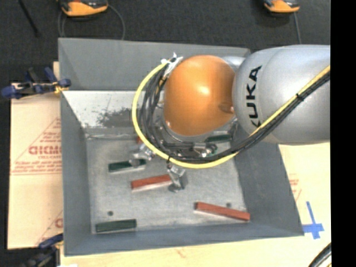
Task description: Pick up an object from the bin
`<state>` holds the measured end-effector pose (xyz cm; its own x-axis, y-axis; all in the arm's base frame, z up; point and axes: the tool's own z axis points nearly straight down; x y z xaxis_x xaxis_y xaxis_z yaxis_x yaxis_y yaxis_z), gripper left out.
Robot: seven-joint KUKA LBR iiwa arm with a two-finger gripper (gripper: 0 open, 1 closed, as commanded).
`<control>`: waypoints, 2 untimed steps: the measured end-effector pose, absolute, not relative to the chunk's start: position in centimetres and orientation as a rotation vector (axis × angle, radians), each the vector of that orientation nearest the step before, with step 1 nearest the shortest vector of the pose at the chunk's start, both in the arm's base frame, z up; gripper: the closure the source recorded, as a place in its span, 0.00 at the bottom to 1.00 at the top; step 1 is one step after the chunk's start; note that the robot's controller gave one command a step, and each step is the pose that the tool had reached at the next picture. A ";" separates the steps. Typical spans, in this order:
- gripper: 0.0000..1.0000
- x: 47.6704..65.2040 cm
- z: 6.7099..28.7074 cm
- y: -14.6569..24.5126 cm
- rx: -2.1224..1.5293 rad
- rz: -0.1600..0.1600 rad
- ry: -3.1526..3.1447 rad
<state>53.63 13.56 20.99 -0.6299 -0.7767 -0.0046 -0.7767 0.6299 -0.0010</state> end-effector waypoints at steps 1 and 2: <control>0.00 62.4 7.5 10.7 -1.434 -0.002 2.790; 0.00 60.2 8.0 15.9 -1.488 0.003 2.759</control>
Offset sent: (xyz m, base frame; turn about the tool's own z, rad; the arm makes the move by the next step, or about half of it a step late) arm 0.0857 -0.0267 -0.1331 -0.0641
